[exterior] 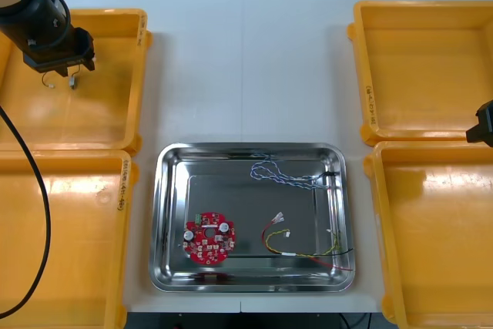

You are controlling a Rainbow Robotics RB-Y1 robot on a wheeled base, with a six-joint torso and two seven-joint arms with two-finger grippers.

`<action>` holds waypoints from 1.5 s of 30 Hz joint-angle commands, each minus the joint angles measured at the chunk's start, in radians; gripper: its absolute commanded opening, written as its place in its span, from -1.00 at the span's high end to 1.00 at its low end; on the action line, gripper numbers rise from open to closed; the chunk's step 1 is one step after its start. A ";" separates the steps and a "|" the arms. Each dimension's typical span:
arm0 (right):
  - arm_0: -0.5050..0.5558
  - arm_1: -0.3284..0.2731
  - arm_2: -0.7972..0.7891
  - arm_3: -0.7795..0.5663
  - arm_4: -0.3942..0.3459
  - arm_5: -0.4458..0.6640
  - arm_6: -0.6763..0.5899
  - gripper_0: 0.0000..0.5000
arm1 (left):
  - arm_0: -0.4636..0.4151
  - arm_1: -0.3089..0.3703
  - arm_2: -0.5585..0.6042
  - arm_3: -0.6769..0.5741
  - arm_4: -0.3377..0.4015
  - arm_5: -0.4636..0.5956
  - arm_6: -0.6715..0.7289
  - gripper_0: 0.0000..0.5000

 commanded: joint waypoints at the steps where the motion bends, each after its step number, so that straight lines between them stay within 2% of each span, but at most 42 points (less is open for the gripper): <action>1: 0.004 -0.041 -0.031 -0.022 0.000 -0.001 0.024 -1.00 | -0.013 0.025 0.010 -0.042 -0.018 0.005 -0.072 -1.00; 8: 0.004 -0.041 -0.031 -0.022 0.000 -0.001 0.024 -1.00 | 0.048 0.034 0.013 -0.091 -0.007 -0.021 -0.118 -1.00; 21: 0.004 -0.041 -0.031 -0.022 0.000 -0.001 0.024 -1.00 | 0.099 0.037 0.028 -0.099 0.010 -0.039 -0.146 -1.00; 22: 0.004 -0.041 -0.031 -0.022 0.000 -0.001 0.024 -1.00 | 0.100 0.037 0.033 -0.099 0.010 -0.038 -0.147 0.11; 23: 0.004 -0.041 -0.031 -0.022 0.000 -0.001 0.024 -1.00 | 0.100 0.037 0.033 -0.099 0.010 -0.038 -0.147 0.11; 24: 0.004 -0.041 -0.031 -0.022 0.000 -0.001 0.024 -1.00 | 0.102 0.037 0.034 -0.099 0.015 -0.036 -0.149 1.00; 25: 0.004 -0.041 -0.031 -0.022 0.000 -0.001 0.024 -1.00 | 0.102 0.037 0.034 -0.099 0.016 -0.033 -0.147 1.00; 30: 0.004 -0.041 -0.031 -0.022 0.000 -0.001 0.024 -1.00 | 0.100 0.039 0.034 -0.105 0.022 -0.022 -0.144 1.00; 36: 0.004 -0.041 -0.031 -0.022 0.000 -0.001 0.024 -1.00 | 0.089 0.054 0.083 -0.166 0.008 0.054 -0.127 0.98; 38: 0.004 -0.041 -0.031 -0.022 0.000 -0.001 0.024 -1.00 | 0.089 0.057 0.106 -0.188 0.002 0.065 -0.121 0.69; 40: 0.004 -0.041 -0.031 -0.022 0.000 -0.001 0.024 -1.00 | 0.089 0.059 0.129 -0.204 -0.005 0.065 -0.115 -0.43; 41: 0.004 -0.041 -0.031 -0.022 0.000 -0.001 0.024 -1.00 | 0.089 0.059 0.137 -0.207 -0.008 0.065 -0.113 -0.79; 43: 0.004 -0.041 -0.031 -0.022 0.000 -0.001 0.024 -1.00 | 0.089 0.059 0.137 -0.209 -0.013 0.065 -0.113 -1.00; 45: 0.004 -0.041 -0.031 -0.022 0.000 -0.001 0.024 -1.00 | 0.089 0.057 0.137 -0.211 -0.016 0.065 -0.112 -1.00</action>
